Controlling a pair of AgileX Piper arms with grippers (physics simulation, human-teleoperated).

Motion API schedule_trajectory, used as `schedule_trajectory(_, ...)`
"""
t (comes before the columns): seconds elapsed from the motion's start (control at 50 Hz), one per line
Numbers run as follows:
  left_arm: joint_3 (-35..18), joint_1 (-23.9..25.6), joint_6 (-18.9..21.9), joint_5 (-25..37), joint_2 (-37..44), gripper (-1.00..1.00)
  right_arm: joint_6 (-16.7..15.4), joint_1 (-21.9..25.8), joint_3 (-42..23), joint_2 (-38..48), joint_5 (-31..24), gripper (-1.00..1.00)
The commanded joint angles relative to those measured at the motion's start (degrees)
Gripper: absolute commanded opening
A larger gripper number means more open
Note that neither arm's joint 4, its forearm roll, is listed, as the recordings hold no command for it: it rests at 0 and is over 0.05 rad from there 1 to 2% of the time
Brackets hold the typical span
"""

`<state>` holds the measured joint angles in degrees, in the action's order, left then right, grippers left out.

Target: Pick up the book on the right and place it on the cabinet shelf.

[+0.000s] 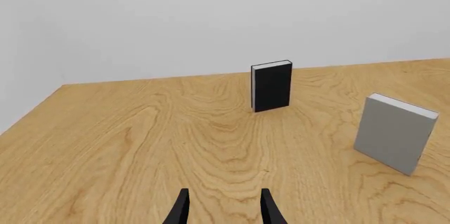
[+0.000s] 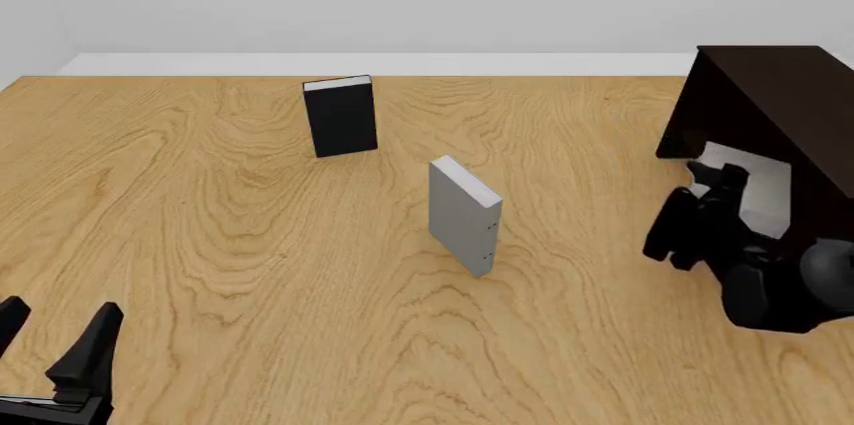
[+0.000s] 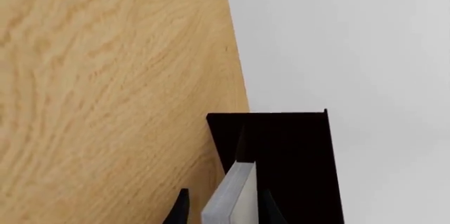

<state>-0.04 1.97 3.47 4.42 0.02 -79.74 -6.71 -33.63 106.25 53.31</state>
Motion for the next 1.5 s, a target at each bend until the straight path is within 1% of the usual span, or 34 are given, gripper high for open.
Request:
schedule_trajectory(0.02, 0.0, 0.0, -0.1, 0.0, 0.0, 1.00, 0.2, 0.7, -0.5, -0.6, -0.7, 1.00)
schedule_trajectory(0.34, 0.0, -0.2, -0.3, 0.2, 0.0, 1.00, 0.8, 1.3, -1.6, -1.3, -0.6, 1.00)
schedule_trajectory(0.78, 0.0, -0.2, -0.4, 0.3, 0.0, 1.00, 0.4, 0.0, -1.0, -1.2, 0.3, 1.00)
schedule_trajectory(0.88, 0.0, -0.1, -0.4, 0.3, 0.0, 1.00, 0.3, -0.9, -0.6, -1.0, 0.8, 1.00)
schedule_trajectory(0.9, 0.0, -0.1, -0.4, 0.3, 0.0, 1.00, -0.6, -1.4, -0.4, -0.6, 1.7, 1.00)
schedule_trajectory(0.96, 0.0, -0.1, -0.2, 0.2, 0.0, 1.00, 0.4, -1.6, -0.4, -1.3, 0.7, 1.00)
schedule_trajectory(1.0, 0.0, 0.0, -0.2, 0.1, 0.0, 1.00, -0.2, -1.7, 0.1, -1.1, 1.2, 1.00)
schedule_trajectory(1.04, 0.0, 0.0, -0.2, 0.1, 0.0, 1.00, 0.1, -1.8, 0.1, -1.5, 0.9, 1.00)
schedule_trajectory(1.2, 0.0, 0.4, -0.1, 0.0, 0.0, 1.00, 0.1, -3.5, 0.6, -2.4, 1.2, 1.00)
schedule_trajectory(1.5, 0.0, 0.8, -0.1, -0.2, 0.0, 1.00, 0.1, -5.2, 1.1, -3.8, 0.9, 1.00)
